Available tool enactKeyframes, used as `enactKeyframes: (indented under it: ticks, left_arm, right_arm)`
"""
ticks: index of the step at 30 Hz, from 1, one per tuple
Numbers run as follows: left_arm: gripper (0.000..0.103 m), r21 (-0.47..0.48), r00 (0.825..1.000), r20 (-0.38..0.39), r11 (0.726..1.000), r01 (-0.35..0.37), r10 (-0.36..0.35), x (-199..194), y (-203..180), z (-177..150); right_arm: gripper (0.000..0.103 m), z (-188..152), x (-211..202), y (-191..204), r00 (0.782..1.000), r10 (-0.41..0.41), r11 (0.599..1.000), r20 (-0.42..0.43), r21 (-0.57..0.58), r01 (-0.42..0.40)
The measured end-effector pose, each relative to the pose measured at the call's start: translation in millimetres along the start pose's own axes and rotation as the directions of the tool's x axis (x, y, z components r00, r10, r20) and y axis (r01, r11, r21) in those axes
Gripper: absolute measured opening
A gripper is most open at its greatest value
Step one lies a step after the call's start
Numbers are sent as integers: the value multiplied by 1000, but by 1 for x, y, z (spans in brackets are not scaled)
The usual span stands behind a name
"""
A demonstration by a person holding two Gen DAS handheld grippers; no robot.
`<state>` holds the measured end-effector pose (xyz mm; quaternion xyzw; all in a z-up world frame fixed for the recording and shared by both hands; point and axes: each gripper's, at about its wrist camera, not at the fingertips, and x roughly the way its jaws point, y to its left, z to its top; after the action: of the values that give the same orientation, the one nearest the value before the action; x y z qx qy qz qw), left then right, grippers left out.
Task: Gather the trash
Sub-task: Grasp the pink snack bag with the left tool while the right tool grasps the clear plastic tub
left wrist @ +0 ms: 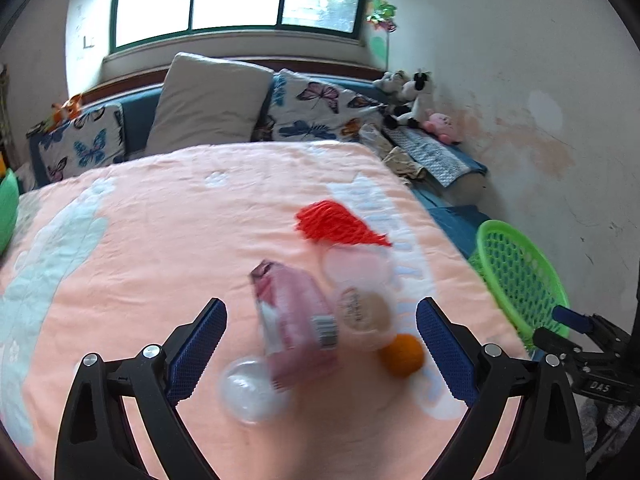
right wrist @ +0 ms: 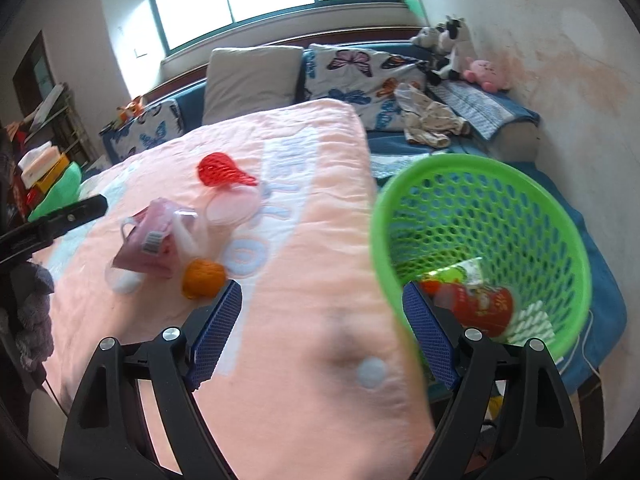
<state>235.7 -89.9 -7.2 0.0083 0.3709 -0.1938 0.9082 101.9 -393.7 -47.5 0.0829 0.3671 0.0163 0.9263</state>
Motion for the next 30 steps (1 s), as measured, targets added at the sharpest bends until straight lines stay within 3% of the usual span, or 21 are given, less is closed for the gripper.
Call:
enactKeyframes:
  ticks: [9,17,23,25,30]
  left_arm:
    - [92,-23,997,-73,1000,4,-5,27,27,-22]
    - [83,11,994,-113,1000,6,-4,55,25,-24]
    - [61,3,991,-134,1000,25,-25,66,29,-22]
    - [44,1,990,-134,999,42,-41,67,30,-21]
    - [33,-11,992,-116,998,57,-58,61,35,-20]
  right_arm:
    - [82,2,23,35,999,36,997,-40,-60,-38]
    - [82,0,41,52,995,59,996,-75,-67,-64]
    - [82,1,56,68,992,81,992,-100,-91,-91]
    - [82,2,61,74,990,93,990,-104,-99,-103]
    - [82,8,74,86,987,114,987,-112,-101,-125]
